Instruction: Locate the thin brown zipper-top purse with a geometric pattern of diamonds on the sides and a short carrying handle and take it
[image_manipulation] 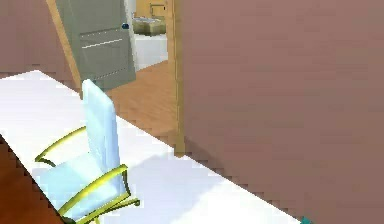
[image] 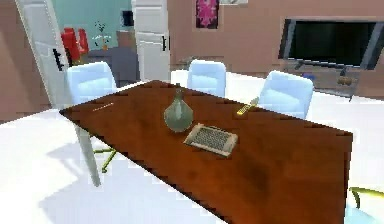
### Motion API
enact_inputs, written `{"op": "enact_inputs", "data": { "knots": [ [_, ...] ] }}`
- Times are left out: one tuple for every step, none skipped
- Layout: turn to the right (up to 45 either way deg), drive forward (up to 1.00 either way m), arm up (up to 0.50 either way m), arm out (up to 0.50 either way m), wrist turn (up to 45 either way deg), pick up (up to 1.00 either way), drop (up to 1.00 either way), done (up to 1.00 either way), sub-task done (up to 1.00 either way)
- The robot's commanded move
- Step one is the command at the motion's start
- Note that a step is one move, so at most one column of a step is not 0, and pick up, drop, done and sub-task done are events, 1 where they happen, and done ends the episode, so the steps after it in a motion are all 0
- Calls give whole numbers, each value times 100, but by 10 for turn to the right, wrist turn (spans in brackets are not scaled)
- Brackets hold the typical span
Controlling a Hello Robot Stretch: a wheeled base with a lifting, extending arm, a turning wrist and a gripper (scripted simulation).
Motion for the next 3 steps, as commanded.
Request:
{"op": "enact_inputs", "data": {
  "knots": [
    [0, 30, 0, 0, 0, 0, 0, 0, 0],
    [-450, 0, 0, 0, 0, 0, 0, 0, 0],
    [-300, 0, 0, 0, 0, 0, 0, 0, 0]
  ]
}}
